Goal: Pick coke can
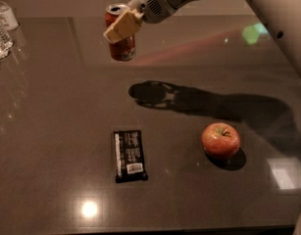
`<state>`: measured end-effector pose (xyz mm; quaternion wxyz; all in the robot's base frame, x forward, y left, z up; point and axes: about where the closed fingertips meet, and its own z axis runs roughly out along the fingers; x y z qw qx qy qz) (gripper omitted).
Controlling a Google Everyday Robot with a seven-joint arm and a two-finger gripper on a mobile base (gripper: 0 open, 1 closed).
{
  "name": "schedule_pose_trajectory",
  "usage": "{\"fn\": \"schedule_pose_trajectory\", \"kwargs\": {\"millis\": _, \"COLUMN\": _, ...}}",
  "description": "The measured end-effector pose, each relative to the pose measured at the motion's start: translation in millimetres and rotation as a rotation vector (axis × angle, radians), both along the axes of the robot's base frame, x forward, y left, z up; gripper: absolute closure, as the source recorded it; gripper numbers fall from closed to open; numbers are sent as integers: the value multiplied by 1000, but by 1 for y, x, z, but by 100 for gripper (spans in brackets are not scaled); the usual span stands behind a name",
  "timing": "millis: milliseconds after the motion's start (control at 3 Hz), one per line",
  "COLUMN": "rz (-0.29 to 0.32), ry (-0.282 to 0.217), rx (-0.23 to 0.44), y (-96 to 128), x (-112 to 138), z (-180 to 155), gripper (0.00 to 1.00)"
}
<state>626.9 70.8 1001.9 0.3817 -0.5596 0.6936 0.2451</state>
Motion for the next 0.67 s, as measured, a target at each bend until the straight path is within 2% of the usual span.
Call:
{"fn": "schedule_pose_trajectory", "kwargs": {"millis": 333, "rz": 38, "ry": -14, "rx": -18, "y": -13, "x": -10, "z": 13, "gripper": 100}}
{"fn": "schedule_pose_trajectory", "kwargs": {"millis": 667, "rz": 45, "ry": -13, "rx": -21, "y": -13, "x": -12, "z": 13, "gripper": 100}}
